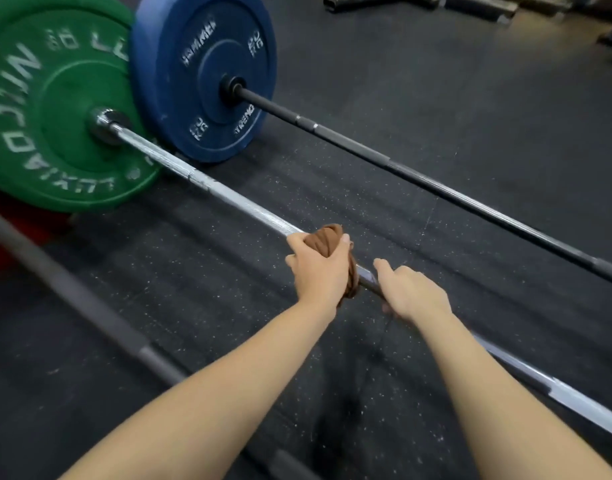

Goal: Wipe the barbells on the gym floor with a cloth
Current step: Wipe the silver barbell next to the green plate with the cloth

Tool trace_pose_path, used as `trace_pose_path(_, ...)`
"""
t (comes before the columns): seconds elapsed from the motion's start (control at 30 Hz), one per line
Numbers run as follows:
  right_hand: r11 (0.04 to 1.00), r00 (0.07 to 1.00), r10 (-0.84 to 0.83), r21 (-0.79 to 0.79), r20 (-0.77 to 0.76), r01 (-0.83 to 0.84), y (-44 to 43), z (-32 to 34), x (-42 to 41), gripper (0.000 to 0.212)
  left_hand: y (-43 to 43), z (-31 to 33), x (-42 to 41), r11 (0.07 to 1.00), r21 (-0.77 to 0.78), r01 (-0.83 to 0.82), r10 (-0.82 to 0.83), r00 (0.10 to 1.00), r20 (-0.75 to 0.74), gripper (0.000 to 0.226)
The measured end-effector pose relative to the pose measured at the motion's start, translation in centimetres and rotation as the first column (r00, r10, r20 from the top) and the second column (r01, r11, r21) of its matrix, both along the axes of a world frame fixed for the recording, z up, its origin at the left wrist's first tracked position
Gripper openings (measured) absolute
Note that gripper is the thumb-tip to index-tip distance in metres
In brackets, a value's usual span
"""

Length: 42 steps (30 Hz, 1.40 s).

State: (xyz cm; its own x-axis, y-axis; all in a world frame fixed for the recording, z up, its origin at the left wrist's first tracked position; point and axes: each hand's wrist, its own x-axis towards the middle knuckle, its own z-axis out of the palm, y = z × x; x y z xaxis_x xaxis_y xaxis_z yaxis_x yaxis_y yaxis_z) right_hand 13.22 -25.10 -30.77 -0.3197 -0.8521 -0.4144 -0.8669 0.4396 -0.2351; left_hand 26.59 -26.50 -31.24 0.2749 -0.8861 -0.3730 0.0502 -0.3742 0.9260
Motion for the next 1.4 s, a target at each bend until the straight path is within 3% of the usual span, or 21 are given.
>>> trace_pose_path(0.13, 0.994, 0.989, -0.021, -0.108, -0.149, 0.005, 0.0, -0.6, 0.8, 0.048, 0.7, -0.2, 0.0, 0.998, -0.02, 0.054, -0.055, 0.998, -0.013, 0.048)
trace_pose_path(0.37, 0.984, 0.983, -0.047, -0.176, -0.177, 0.015, 0.2, -1.2, 0.6, 0.051, 2.7, -1.2, -2.0, 0.986, -0.021, 0.163, -0.164, 0.986, -0.042, 0.048)
trace_pose_path(0.6, 0.986, 0.976, -0.062, -0.166, -0.208, 0.028, -0.3, -1.7, 0.4, 0.056, 2.5, -1.9, -2.0, 0.99, -0.062, 0.127, -0.131, 0.99, -0.06, 0.049)
trace_pose_path(0.83, 0.987, 0.975, -0.054, -0.158, -0.215, 0.02, -0.2, -1.4, 0.4, 0.051, -0.5, -2.1, 1.0, 0.989, -0.137, -0.056, 0.045, 0.996, -0.08, 0.048)
trace_pose_path(1.17, 0.977, 0.98, -0.061, -0.214, -0.188, 0.02, 0.1, -1.1, 0.9, 0.046, 1.5, -3.3, 0.1, 0.968, -0.187, 0.165, -0.165, 0.986, 0.017, 0.055)
trace_pose_path(1.3, 0.972, 0.98, -0.064, -0.232, -0.188, 0.019, 0.3, -1.0, 1.0, 0.046, 1.2, -3.7, -0.1, 0.978, -0.169, 0.123, -0.144, 0.982, -0.121, 0.051)
trace_pose_path(1.4, 0.973, 0.979, -0.065, -0.23, -0.192, 0.019, 0.4, -0.7, 1.0, 0.047, 0.2, -3.5, 0.7, 0.987, -0.16, -0.008, -0.025, 0.979, -0.204, 0.047)
